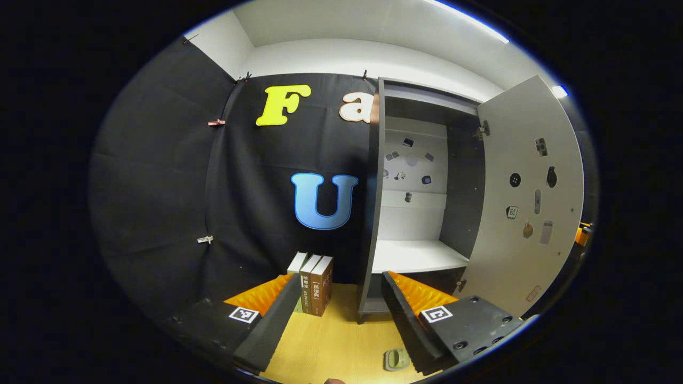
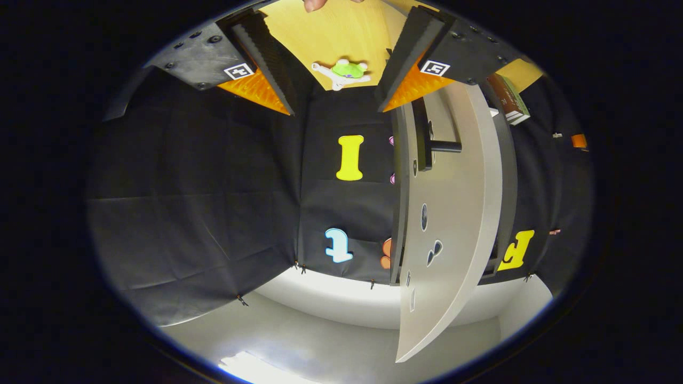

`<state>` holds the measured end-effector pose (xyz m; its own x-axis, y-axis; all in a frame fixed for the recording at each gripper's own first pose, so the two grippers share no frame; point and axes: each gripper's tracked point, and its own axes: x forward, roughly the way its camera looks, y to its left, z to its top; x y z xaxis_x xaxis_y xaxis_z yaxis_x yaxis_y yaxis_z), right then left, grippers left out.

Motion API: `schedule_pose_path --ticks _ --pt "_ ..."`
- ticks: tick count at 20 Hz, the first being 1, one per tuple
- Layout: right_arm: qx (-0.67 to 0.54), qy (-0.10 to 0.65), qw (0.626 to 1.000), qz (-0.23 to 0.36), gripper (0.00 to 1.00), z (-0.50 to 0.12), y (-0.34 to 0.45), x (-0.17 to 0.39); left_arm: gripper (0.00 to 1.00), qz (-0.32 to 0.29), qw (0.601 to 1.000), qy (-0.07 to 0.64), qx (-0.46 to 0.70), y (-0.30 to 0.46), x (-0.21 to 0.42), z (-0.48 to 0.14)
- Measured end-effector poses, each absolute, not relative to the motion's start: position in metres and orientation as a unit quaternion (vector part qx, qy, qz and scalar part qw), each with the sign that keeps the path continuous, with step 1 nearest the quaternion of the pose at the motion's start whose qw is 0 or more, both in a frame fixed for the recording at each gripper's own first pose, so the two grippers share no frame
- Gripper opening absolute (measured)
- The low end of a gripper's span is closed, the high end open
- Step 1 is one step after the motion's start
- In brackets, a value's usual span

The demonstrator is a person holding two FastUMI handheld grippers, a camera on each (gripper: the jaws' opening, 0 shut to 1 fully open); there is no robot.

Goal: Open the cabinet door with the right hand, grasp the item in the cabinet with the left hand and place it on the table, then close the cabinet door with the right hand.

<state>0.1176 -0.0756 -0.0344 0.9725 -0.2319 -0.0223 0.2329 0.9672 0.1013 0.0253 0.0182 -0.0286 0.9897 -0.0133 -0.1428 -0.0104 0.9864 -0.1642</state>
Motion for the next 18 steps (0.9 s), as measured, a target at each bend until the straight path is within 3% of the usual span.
schedule_pose_path --ticks 2,3,16,17,18 --pt "0.059 0.007 0.991 -0.117 0.92 -0.035 -0.074 0.119 0.92 0.002 0.994 0.076 -0.080 0.023 0.024 -0.032" --pt "0.059 0.007 0.992 -0.115 0.96 -0.036 -0.073 0.119 0.95 0.001 0.994 0.076 -0.079 0.025 0.024 -0.033" --pt "0.072 0.009 0.996 -0.060 0.96 -0.031 0.003 0.116 0.95 -0.008 0.994 0.082 -0.073 0.035 0.029 -0.036" --pt "0.073 0.009 0.996 -0.056 1.00 -0.030 0.010 0.116 0.95 -0.010 0.994 0.082 -0.072 0.035 0.029 -0.038" --pt "0.074 0.008 0.996 -0.050 0.96 -0.030 0.017 0.118 0.95 -0.011 0.994 0.083 -0.071 0.035 0.031 -0.038"
